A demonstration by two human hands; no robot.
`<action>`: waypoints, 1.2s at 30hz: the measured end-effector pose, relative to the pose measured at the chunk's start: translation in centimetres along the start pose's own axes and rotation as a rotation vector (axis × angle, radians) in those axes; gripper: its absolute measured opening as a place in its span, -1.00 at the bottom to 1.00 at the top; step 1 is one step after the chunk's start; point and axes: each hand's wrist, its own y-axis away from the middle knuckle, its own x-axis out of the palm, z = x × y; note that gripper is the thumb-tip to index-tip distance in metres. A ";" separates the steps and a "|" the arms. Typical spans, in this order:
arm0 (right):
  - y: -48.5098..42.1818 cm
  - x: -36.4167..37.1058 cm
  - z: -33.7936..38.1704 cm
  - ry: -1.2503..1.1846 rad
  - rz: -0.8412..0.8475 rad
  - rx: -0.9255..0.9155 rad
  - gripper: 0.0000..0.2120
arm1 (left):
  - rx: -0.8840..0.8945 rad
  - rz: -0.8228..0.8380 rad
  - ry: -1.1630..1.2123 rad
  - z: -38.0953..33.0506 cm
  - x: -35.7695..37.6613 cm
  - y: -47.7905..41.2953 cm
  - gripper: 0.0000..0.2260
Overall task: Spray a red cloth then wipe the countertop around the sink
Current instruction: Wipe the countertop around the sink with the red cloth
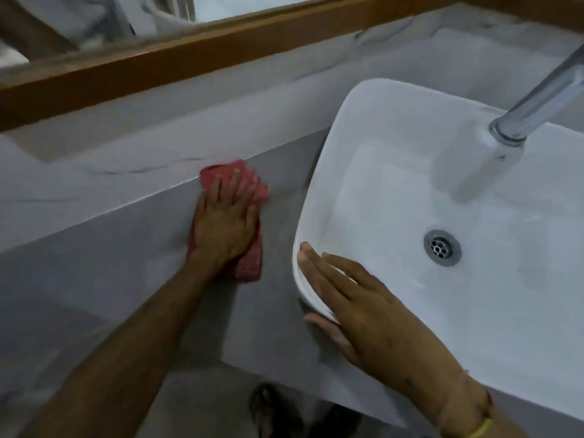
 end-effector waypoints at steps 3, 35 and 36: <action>-0.1 0.0 -0.2 -0.007 0.004 -0.017 -0.41 | 0.018 0.012 0.049 -4.6 0.5 -0.2 -0.50; 0.1 10.1 10.9 -0.673 -0.108 1.144 -0.45 | -0.648 0.222 0.680 -3.4 -4.3 7.3 -0.68; -0.2 10.4 10.9 -0.690 -0.101 1.160 -0.47 | -0.640 0.241 0.757 -3.0 -4.4 7.2 -0.72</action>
